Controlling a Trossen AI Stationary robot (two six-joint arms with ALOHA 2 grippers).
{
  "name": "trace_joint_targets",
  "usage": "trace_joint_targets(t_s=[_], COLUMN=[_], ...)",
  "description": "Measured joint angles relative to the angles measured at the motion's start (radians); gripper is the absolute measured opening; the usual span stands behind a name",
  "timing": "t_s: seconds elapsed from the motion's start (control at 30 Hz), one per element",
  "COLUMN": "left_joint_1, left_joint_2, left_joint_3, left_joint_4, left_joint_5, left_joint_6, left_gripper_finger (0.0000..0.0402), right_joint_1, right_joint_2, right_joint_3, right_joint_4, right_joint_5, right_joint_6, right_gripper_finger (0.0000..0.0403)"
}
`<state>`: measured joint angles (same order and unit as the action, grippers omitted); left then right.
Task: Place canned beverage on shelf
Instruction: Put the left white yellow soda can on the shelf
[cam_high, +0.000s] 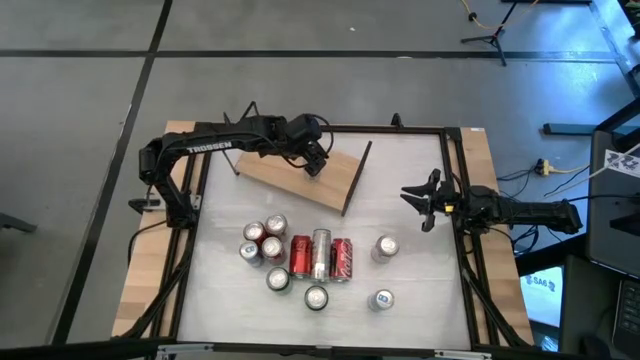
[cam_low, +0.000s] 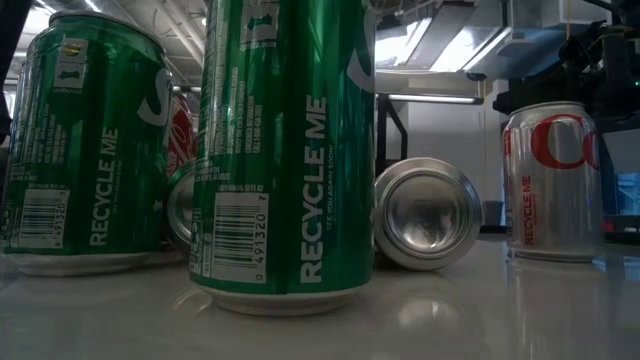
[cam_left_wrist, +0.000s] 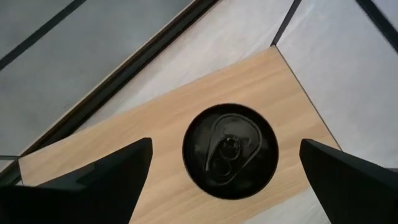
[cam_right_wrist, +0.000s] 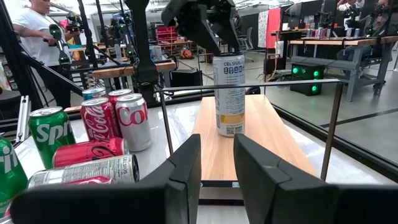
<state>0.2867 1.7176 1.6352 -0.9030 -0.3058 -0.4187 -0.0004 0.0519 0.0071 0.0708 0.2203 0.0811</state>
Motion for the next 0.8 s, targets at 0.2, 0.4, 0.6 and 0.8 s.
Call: trace_joint_targets(t_s=[0.2, 0.4, 0.6, 0.8], left_joint_1=[0.0, -0.002, -0.014, -0.016], left_joint_2=[0.0, 0.014, 0.056, 0.077], left_joint_3=[0.0, 0.0, 0.0, 0.0], left_joint_4=[0.01, 0.014, 0.034, 0.019], left_joint_5=[-0.008, -0.024, -0.025, -0.026], left_joint_6=[-0.011, -0.024, -0.025, -0.025], left_gripper_finger=[0.0396, 0.0396, 0.0396, 0.0396], right_joint_1=[0.0, 0.0, 0.0, 0.0], right_joint_2=[0.0, 0.0, 0.0, 0.0], right_joint_3=[0.0, 0.0, 0.0, 0.001], right_joint_4=[0.0, 0.0, -0.005, -0.013], right_joint_5=[0.001, 0.002, 0.005, 0.004], right_joint_6=[0.0, 0.0, 0.0, 0.0], right_gripper_finger=[0.0092, 0.0092, 0.0092, 0.0092])
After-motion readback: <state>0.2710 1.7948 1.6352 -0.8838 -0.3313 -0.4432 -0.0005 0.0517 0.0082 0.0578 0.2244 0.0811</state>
